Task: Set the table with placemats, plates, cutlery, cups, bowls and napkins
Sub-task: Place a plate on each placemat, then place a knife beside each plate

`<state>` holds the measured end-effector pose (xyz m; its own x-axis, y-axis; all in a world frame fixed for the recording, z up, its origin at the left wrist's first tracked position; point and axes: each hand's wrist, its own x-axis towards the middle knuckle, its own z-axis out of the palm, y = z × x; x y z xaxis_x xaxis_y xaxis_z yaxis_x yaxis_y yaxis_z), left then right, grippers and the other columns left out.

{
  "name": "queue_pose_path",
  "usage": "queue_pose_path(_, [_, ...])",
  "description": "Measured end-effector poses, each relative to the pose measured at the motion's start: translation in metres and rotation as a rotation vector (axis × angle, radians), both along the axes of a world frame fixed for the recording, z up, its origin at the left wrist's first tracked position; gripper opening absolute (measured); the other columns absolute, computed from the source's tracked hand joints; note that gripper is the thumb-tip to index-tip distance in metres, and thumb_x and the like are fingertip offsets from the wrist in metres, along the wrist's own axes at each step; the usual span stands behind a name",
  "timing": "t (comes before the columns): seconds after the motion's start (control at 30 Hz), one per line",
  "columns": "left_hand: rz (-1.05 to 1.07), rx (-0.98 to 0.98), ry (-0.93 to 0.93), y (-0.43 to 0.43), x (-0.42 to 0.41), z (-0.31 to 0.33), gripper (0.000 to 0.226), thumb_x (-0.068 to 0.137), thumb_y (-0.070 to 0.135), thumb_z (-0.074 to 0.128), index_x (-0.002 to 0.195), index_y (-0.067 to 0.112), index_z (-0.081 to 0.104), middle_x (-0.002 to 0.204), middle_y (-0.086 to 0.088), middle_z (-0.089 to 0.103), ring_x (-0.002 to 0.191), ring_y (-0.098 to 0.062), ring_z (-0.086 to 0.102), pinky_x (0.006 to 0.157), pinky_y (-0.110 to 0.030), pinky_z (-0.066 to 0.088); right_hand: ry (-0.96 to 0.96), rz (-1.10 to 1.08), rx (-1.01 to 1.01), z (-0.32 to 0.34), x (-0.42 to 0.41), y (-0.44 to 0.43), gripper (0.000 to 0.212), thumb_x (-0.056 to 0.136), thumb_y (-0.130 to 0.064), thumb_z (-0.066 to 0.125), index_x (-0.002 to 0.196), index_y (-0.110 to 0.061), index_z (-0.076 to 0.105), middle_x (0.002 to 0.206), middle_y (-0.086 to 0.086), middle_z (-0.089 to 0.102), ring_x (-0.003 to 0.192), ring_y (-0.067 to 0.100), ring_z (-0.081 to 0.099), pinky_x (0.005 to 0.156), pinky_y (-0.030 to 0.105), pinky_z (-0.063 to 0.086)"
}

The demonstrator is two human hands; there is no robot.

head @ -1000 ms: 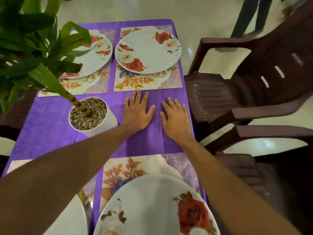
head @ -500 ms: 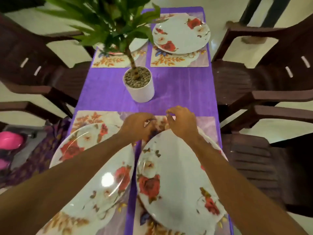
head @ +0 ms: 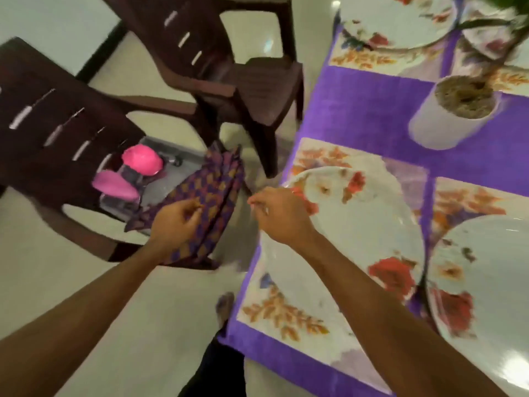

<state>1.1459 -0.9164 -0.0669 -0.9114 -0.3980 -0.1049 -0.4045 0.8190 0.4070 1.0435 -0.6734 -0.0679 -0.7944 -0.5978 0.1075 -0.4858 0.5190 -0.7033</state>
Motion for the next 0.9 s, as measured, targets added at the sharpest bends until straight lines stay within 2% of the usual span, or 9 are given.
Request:
queue_pose_path(0.13, [0.142, -0.005, -0.249, -0.138, 0.067, -0.041, 0.022, 0.088, 0.035, 0.064, 0.100, 0.021, 0.075, 0.099, -0.007, 0.076, 0.094, -0.031, 0.070, 0.078, -0.039, 0.053, -0.095, 0.154, 0.071, -0.030, 0.034, -0.144, 0.019, 0.088, -0.020, 0.061, 0.099, -0.019, 0.077, 0.097, 0.004, 0.074, 0.090, 0.028, 0.066, 0.080, 0.037, 0.053])
queue_pose_path(0.27, [0.175, -0.056, -0.320, -0.238, 0.110, -0.063, 0.030, 0.084, 0.040, 0.051, 0.095, 0.026, 0.075, 0.098, 0.002, 0.076, 0.094, -0.026, 0.070, 0.078, -0.036, 0.054, -0.275, 0.294, 0.230, -0.072, 0.056, -0.252, 0.021, 0.095, -0.022, 0.060, 0.109, -0.021, 0.075, 0.108, 0.000, 0.072, 0.099, 0.021, 0.065, 0.082, 0.031, 0.050])
queue_pose_path(0.37, [0.128, -0.138, -0.294, -0.287, 0.117, -0.073, 0.029, 0.082, 0.036, 0.051, 0.087, 0.023, 0.076, 0.088, 0.003, 0.076, 0.086, -0.026, 0.069, 0.071, -0.034, 0.050, -0.410, 0.333, 0.329, -0.104, 0.071, -0.307, 0.023, 0.094, -0.019, 0.055, 0.105, -0.020, 0.076, 0.112, 0.000, 0.073, 0.103, 0.022, 0.065, 0.088, 0.039, 0.054])
queue_pose_path(0.5, [0.086, -0.146, -0.238, -0.339, 0.106, -0.092, 0.037, 0.082, 0.042, 0.044, 0.082, 0.020, 0.075, 0.081, 0.002, 0.076, 0.075, -0.026, 0.069, 0.070, -0.034, 0.049, -0.506, 0.331, 0.435, -0.149, 0.074, -0.373, 0.029, 0.088, -0.019, 0.050, 0.098, -0.022, 0.077, 0.108, 0.001, 0.075, 0.101, 0.026, 0.067, 0.088, 0.040, 0.055])
queue_pose_path(0.7, [0.181, -0.074, -0.240, -0.391, 0.075, -0.121, 0.042, 0.088, 0.050, 0.043, 0.086, 0.021, 0.073, 0.078, 0.000, 0.073, 0.075, -0.024, 0.067, 0.066, -0.032, 0.048, -0.613, 0.141, 0.421, -0.205, 0.038, -0.459, 0.032, 0.093, -0.014, 0.054, 0.119, -0.016, 0.072, 0.122, 0.007, 0.071, 0.115, 0.029, 0.063, 0.100, 0.034, 0.048])
queue_pose_path(0.8, [0.233, -0.078, -0.284, -0.398, 0.066, -0.134, 0.039, 0.092, 0.054, 0.047, 0.081, 0.025, 0.070, 0.073, 0.005, 0.070, 0.071, -0.019, 0.065, 0.071, -0.031, 0.046, -0.604, 0.133, 0.418, -0.229, 0.013, -0.496, 0.040, 0.092, -0.015, 0.060, 0.131, -0.014, 0.065, 0.129, 0.008, 0.067, 0.122, 0.029, 0.061, 0.105, 0.036, 0.046])
queue_pose_path(0.9, [0.305, -0.118, -0.273, -0.399, 0.060, -0.144, 0.043, 0.093, 0.061, 0.048, 0.070, 0.028, 0.062, 0.061, 0.010, 0.060, 0.059, -0.012, 0.056, 0.070, -0.029, 0.042, -0.492, 0.178, 0.440, -0.249, -0.014, -0.532, 0.044, 0.093, -0.021, 0.062, 0.136, -0.011, 0.060, 0.136, 0.012, 0.062, 0.126, 0.033, 0.056, 0.107, 0.040, 0.044])
